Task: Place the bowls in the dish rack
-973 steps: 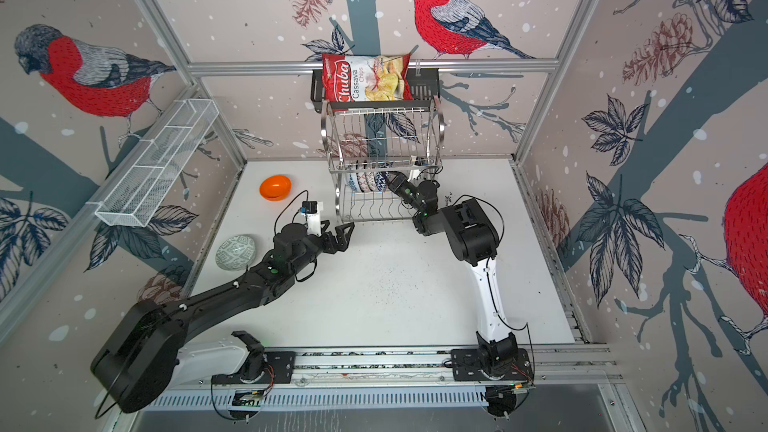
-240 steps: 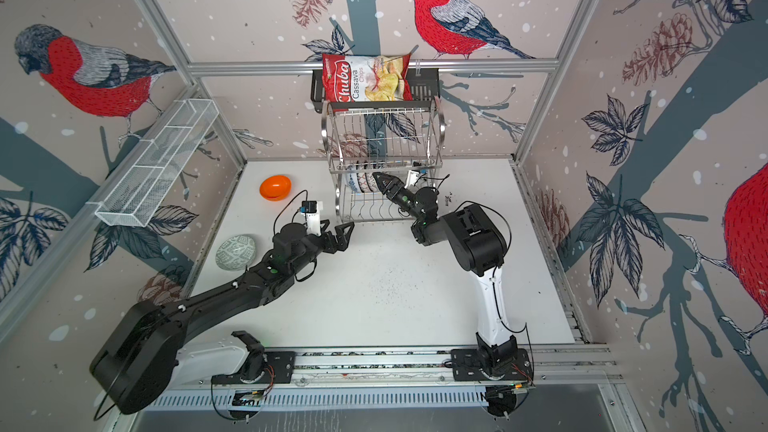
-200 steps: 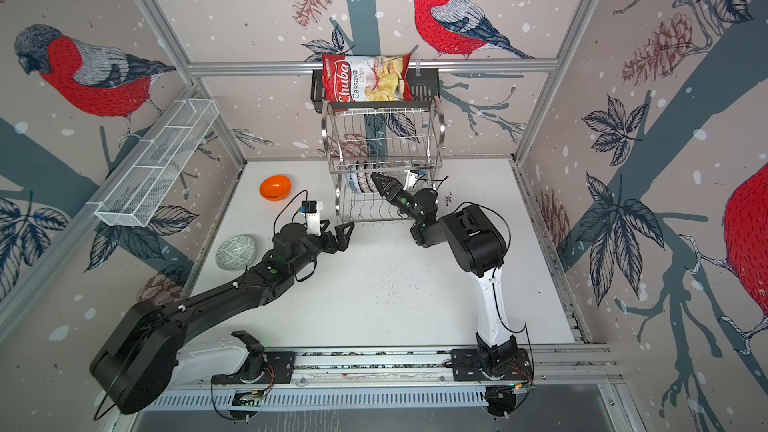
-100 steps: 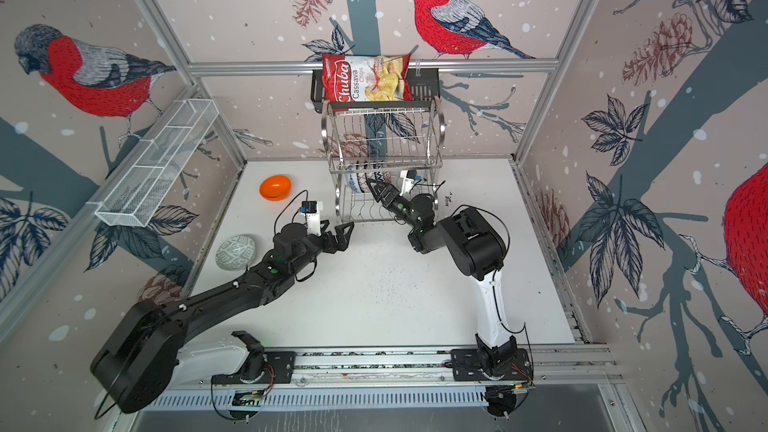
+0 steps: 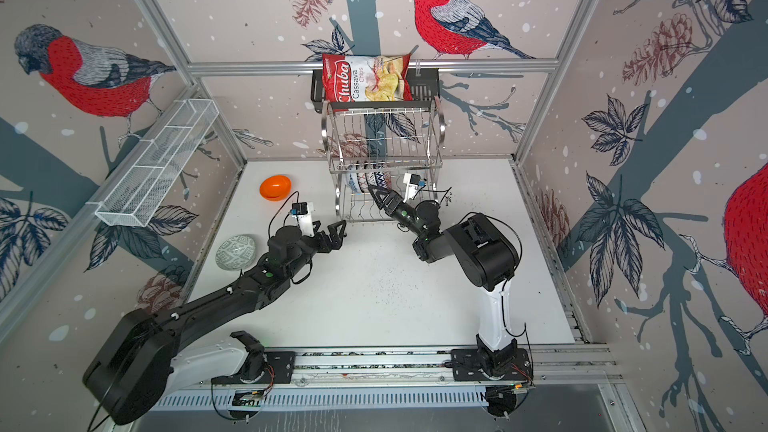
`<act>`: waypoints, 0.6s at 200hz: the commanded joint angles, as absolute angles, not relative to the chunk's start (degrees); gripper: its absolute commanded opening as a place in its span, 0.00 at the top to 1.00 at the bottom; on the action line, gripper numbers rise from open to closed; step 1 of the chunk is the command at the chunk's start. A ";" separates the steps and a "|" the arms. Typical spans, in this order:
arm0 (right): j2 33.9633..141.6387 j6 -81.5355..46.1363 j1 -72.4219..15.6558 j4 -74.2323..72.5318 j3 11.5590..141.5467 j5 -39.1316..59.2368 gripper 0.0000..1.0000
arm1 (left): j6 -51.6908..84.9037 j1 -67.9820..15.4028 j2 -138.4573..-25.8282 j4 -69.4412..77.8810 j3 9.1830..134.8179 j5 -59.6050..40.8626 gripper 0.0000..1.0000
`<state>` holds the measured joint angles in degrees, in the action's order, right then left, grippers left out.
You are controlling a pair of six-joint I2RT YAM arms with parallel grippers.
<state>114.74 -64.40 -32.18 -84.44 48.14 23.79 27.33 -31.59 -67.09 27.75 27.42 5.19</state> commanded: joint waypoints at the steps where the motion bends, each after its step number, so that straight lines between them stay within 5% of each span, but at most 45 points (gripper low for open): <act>1: 112.90 -64.08 -32.17 -88.82 45.52 23.47 0.01 | 28.55 -31.32 -66.95 29.19 27.20 5.63 0.02; 73: 101.21 -59.67 -30.90 -81.07 35.44 23.55 0.01 | 29.53 -30.57 -67.43 29.34 26.89 5.37 0.02; 120: 85.66 -46.87 -29.93 -57.59 31.98 21.15 0.00 | 31.40 -29.08 -68.73 29.19 26.54 5.18 0.02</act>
<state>91.96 -56.16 -30.35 -71.90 32.64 22.98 29.63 -30.09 -68.16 27.86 26.81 5.10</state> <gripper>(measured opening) 0.995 0.980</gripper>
